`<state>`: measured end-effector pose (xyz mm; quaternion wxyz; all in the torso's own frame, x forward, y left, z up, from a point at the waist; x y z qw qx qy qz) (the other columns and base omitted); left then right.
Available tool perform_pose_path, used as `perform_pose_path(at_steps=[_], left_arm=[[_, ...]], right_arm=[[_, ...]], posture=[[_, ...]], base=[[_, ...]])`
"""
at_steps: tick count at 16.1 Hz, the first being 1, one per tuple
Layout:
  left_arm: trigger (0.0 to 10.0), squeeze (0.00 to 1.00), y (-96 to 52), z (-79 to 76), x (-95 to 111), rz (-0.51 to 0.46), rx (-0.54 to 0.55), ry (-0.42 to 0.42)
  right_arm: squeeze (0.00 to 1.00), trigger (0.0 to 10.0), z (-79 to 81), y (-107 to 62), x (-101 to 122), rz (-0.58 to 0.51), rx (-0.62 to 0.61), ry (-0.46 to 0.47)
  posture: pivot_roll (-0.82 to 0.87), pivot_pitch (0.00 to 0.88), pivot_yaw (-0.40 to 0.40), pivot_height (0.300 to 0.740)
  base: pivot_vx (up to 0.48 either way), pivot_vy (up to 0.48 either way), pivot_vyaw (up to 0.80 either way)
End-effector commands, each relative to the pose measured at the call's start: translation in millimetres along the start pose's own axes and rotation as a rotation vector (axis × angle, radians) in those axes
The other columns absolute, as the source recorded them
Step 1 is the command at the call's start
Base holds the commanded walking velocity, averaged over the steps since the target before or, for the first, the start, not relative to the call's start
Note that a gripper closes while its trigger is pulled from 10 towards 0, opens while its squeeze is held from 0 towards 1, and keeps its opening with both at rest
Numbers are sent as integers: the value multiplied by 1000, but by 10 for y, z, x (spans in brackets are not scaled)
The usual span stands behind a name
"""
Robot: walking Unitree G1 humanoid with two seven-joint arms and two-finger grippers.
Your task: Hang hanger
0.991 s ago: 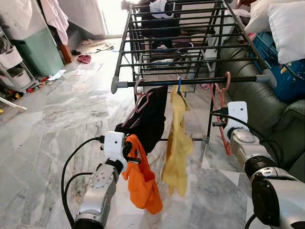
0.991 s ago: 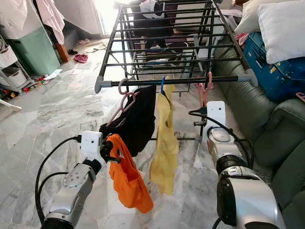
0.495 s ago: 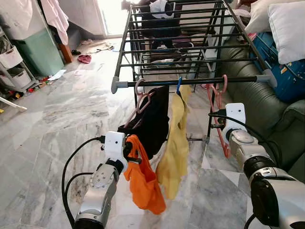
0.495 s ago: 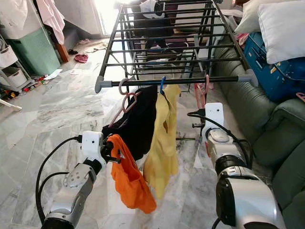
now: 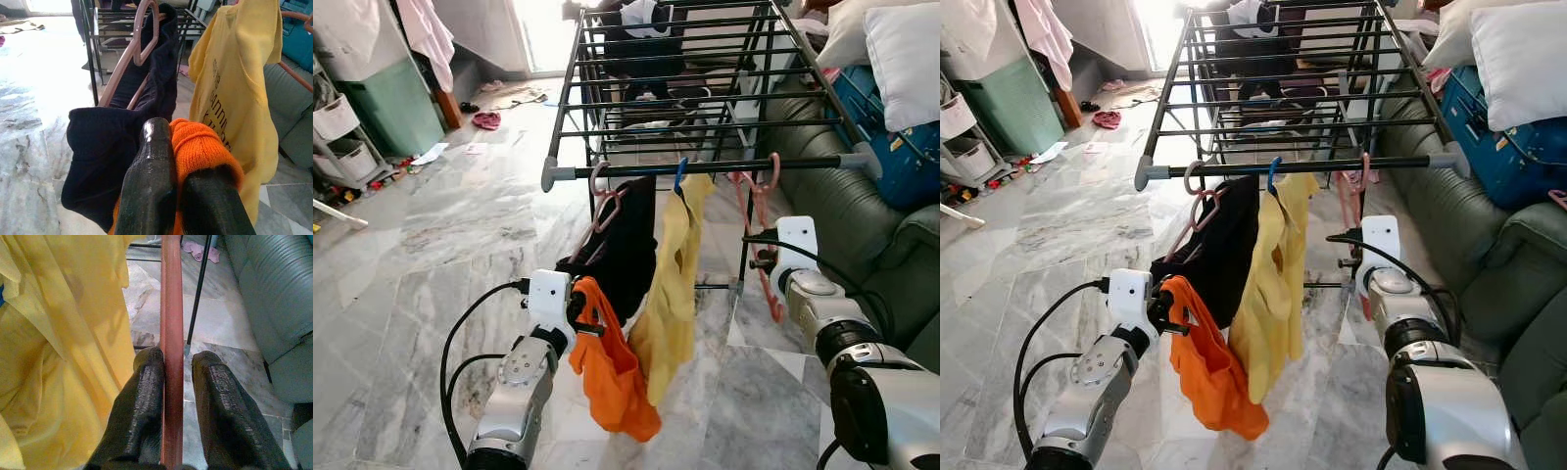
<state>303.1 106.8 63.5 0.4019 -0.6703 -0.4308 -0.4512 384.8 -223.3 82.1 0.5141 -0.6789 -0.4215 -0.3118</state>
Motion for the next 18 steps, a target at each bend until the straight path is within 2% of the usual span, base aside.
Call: perform_pose_path(at_steps=[1,2,3,4,5,7,8,9,18], left_arm=[[10000,0,2,-4,35,-7,-3,8],[10000,0,-8,-4,30,-4,-4,9],[10000,0,-20,-4,26,-2,-4,9],[10000,0,-34,-4,20,0,-4,8],[10000,0,-48,-1,13,3,-3,8],[10000,0,-85,11,-14,12,0,10],[10000,0,-102,16,-24,16,2,11],[10000,0,-117,22,-29,20,4,12],[10000,0,-124,32,-14,35,1,23]], right_arm=[[1000,10000,-1,2,5,13,4,-9],[1000,10000,-6,3,15,14,8,-13],[957,10000,-10,4,27,13,10,-17],[204,10000,-11,4,36,13,14,-21],[0,10000,-5,5,42,14,22,-26],[0,10000,-2,6,60,12,26,-39],[0,8824,-12,7,75,9,25,-42],[0,0,-27,7,100,4,22,-48],[0,0,-74,4,73,11,3,-66]], posture=[[-66,0,74,740],[-63,0,74,740],[-60,0,75,740],[-57,0,73,740],[-55,0,73,740],[-46,0,73,740],[-42,0,73,740],[-36,0,73,740],[-28,0,81,740]], base=[[0,0,0],[0,0,0],[0,0,0],[0,0,0],[0,0,0],[0,0,0],[0,0,0],[0,0,0],[0,0,0]])
Point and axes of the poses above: a point about 5 cm out from each wrist's last joint towards the gripper, its own y axis pointing out of the wrist towards the gripper, its own x axis along the axis of the wrist's last joint, z = x × y, the point moved 2 cm from there along y, pointing out of the wrist towards the gripper, and after that the axes turned 9 degrees about -y, right-handed, at the moved point
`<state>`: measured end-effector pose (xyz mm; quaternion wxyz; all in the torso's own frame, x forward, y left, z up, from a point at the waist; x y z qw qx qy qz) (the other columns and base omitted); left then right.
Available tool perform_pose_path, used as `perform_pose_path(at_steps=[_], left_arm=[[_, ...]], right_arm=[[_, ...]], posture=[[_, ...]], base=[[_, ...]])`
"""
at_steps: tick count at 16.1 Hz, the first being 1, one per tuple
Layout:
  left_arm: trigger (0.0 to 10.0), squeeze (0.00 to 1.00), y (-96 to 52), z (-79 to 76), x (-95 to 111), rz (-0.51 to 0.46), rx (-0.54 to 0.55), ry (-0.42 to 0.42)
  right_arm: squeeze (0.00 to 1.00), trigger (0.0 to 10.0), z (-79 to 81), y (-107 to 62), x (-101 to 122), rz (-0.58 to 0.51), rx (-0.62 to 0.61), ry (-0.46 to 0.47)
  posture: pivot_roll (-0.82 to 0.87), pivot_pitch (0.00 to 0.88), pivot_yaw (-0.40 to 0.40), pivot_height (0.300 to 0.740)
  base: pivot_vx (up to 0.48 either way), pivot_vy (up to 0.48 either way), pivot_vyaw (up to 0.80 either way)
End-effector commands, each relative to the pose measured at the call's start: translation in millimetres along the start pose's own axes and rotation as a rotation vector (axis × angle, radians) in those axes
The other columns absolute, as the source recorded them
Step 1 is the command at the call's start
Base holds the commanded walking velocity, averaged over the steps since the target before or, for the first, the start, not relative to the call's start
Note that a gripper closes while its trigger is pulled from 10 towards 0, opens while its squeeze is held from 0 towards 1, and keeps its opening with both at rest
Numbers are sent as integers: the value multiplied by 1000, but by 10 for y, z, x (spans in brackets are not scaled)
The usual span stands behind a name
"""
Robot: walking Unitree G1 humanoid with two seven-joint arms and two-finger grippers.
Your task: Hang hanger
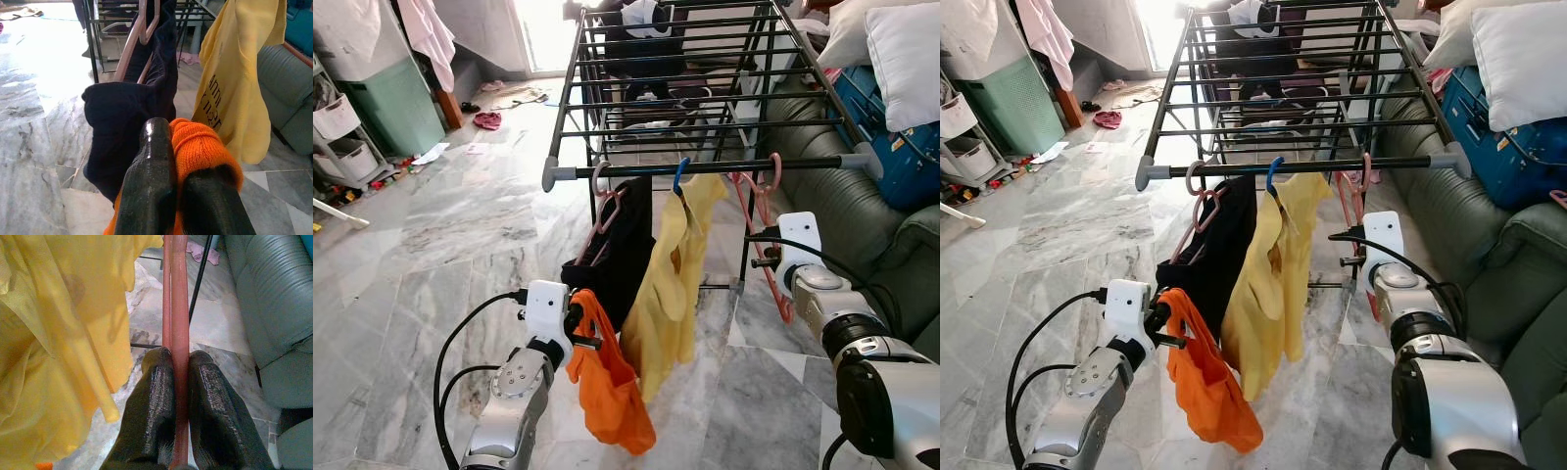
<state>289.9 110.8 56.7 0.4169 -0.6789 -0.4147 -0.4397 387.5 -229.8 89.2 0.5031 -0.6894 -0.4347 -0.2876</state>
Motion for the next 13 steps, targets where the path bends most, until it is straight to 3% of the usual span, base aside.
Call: perform_pose_path(at_steps=[1,8,11,13], left_arm=[[10000,0,10,11,75,-16,-8,22],[10000,0,143,-16,189,-69,-10,15],[10000,0,183,-32,186,-72,-22,18],[10000,0,192,-20,198,-87,-22,10]], right_arm=[[0,0,-7,2,35,-10,-8,15],[0,0,-95,-24,394,-210,-89,143],[0,0,19,-45,339,-259,-79,166],[0,0,144,-86,141,-270,-51,153]], posture=[[-29,0,82,740],[-84,0,95,740],[-108,0,98,740],[-131,0,103,740]], base=[[0,0,0],[0,0,0],[0,0,0],[0,0,0]])
Point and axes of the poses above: a point about 5 cm out from each wrist's last joint towards the gripper, its own y axis pointing out of the wrist towards the gripper, its own x axis along the axis of the wrist's last joint, z = x × y, the point moved 2 cm from there along y, pointing out of the wrist towards the gripper, and after that the axes turned 9 degrees about -y, right-handed, at the moved point
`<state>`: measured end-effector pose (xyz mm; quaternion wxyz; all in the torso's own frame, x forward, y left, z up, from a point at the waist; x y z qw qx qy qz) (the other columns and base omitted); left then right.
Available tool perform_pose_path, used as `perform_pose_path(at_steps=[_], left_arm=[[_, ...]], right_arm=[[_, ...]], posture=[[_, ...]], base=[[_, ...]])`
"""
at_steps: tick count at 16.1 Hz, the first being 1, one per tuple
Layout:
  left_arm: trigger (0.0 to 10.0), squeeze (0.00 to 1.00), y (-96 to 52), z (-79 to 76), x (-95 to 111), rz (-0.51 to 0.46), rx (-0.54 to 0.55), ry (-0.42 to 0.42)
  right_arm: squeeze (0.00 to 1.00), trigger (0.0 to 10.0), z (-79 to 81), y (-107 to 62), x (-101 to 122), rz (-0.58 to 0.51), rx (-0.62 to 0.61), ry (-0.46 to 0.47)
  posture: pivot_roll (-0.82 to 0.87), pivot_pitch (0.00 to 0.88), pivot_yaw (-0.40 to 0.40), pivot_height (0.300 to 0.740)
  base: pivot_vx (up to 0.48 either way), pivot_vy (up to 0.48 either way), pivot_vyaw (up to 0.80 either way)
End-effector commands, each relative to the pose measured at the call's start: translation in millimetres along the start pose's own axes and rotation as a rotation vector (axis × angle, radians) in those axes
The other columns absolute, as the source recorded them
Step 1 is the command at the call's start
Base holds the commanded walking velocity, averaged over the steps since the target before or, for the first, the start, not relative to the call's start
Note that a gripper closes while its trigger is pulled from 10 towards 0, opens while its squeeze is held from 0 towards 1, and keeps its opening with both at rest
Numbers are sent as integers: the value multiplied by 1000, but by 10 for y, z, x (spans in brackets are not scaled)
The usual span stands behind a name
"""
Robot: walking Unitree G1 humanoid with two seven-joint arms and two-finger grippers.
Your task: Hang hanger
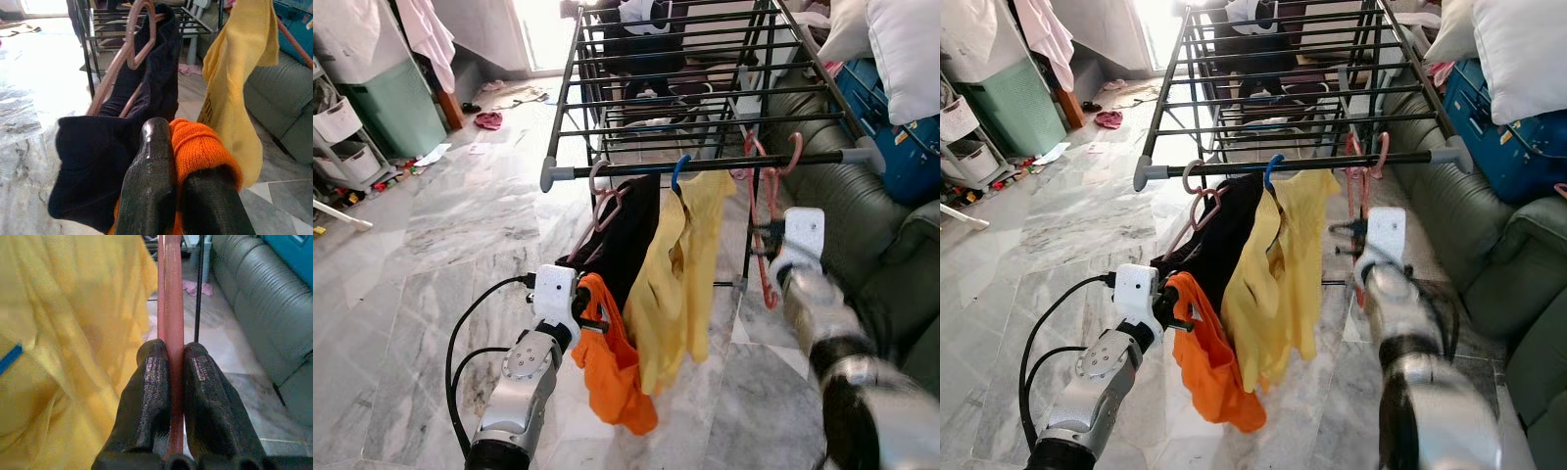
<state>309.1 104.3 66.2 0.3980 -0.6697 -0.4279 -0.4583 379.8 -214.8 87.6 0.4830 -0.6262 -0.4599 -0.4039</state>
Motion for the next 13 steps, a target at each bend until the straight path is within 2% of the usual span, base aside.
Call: perform_pose_path(at_steps=[1,3,4,6,7,8,10,11,13], left_arm=[[10000,0,18,17,77,-35,-3,-2],[10000,0,13,21,73,-43,-6,-2],[10000,0,13,21,73,-43,-6,-2],[10000,0,39,26,85,-46,-17,15],[10000,0,51,29,96,-47,-24,21],[10000,0,61,31,108,-47,-29,25],[10000,0,64,33,113,-47,-30,26],[10000,0,64,45,123,-47,-28,35],[10000,0,-9,89,114,-48,-22,45]], right_arm=[[0,0,32,8,108,-49,12,2],[0,0,57,-187,-70,-93,10,-46],[0,0,57,-187,-70,-93,10,-46],[0,0,106,-375,-178,-118,6,-45],[0,3686,138,-461,-223,-121,12,-53],[0,9059,168,-535,-266,-121,24,-68],[0,9059,179,-565,-281,-122,30,-77],[0,10000,193,-669,-302,-126,64,-111],[0,10000,103,-789,-233,-146,100,-149]], posture=[[-134,0,104,740],[-173,0,123,740],[-173,0,123,740],[-209,0,147,740],[-221,0,156,740],[-231,0,162,740],[-231,0,162,740],[-239,0,170,740],[-244,0,175,740]], base=[[0,0,0],[0,0,0],[0,0,0],[0,0,0],[0,0,0],[0,0,0],[0,0,0],[0,0,0],[0,0,0]])
Point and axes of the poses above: a point about 5 cm out from each wrist's last joint towards the gripper, its own y axis pointing out of the wrist towards the gripper, its own x axis along the axis of the wrist's last joint, z = x × y, the point moved 2 cm from there along y, pointing out of the wrist towards the gripper, and after that the axes turned 9 degrees about -y, right-handed, at the moved point
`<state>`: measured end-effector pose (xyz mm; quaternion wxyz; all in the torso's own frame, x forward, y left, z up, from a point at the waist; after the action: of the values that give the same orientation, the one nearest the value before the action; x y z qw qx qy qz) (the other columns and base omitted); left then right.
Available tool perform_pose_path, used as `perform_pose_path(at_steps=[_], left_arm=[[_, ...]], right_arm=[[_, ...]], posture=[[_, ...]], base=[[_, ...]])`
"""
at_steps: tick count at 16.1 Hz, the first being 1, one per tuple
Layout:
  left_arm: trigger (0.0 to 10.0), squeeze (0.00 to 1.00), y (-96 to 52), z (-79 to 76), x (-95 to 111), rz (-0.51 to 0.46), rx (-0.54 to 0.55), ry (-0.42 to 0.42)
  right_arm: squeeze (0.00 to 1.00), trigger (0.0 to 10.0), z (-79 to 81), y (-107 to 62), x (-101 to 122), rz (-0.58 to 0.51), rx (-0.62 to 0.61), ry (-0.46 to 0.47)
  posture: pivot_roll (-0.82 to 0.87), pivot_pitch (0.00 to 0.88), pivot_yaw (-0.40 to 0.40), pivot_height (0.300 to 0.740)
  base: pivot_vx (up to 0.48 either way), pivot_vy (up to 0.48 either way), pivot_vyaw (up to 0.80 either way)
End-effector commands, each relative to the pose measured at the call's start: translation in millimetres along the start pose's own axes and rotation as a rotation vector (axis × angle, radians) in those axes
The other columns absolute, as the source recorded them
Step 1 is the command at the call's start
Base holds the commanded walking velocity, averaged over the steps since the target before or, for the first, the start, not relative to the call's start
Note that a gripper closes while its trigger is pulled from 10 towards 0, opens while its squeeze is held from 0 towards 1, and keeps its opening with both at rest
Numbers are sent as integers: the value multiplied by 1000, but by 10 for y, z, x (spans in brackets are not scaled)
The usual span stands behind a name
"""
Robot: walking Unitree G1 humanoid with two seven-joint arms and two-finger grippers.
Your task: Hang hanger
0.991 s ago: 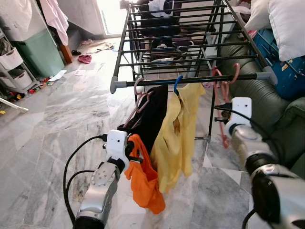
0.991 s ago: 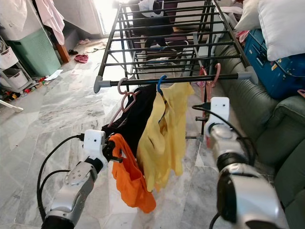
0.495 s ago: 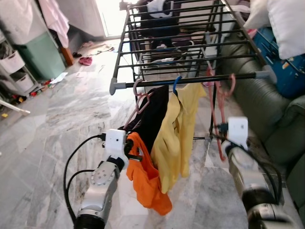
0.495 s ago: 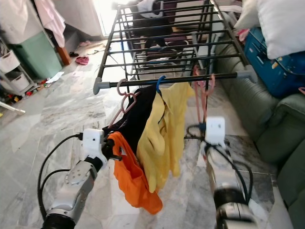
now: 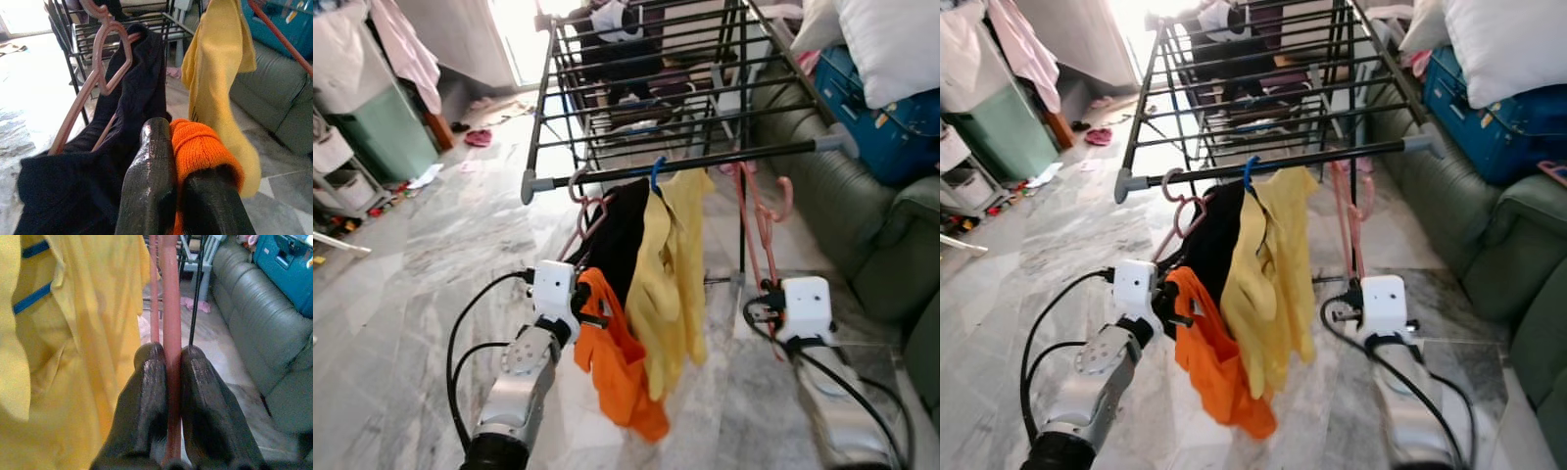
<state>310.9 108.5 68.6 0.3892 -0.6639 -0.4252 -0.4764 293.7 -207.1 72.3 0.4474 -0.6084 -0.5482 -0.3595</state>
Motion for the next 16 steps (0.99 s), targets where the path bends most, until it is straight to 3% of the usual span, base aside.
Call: perform_pose_path(at_steps=[1,4,5,8,11,13,15,16], left_arm=[[10000,0,-89,107,47,-19,23,32],[10000,0,-222,230,1,-18,88,45],[10000,0,-305,309,-39,-16,143,53],[10000,0,-464,425,-119,-6,228,68],[10000,0,-630,451,-219,21,269,74],[10000,0,-589,399,-217,8,272,80],[10000,0,-557,382,-183,-14,292,78],[10000,0,-570,388,-173,-28,321,72]], right_arm=[[0,10000,-8,-25,106,-36,33,-13],[0,10000,-42,-88,42,-33,53,-62],[0,10000,-84,-117,-10,-7,29,0],[0,10000,-55,-196,-89,13,10,17],[0,10000,157,-237,-113,71,61,59],[0,10000,336,-174,-20,42,131,66],[0,10000,373,-135,5,37,142,66],[0,10000,467,-81,37,40,161,78]], posture=[[-233,0,164,740],[-204,0,135,740],[-192,0,120,740],[-169,0,85,740],[-143,0,55,740],[-133,0,37,740],[-113,0,8,740],[-93,0,-14,740]], base=[[0,0,0],[0,0,0],[0,0,0],[0,0,0],[0,0,192],[0,0,625],[0,0,0],[0,0,0]])
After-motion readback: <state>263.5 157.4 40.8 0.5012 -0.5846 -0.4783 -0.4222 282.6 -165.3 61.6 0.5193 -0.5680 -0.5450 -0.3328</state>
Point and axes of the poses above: a point about 5 cm out from each wrist's last joint towards the gripper, its own y axis pointing out of the wrist towards the gripper, its own x axis along the axis of the wrist's last joint, z = x × y, the point moved 2 cm from there along y, pointing out of the wrist towards the gripper, and after that the axes turned 9 degrees about -y, right-handed, at the moved point
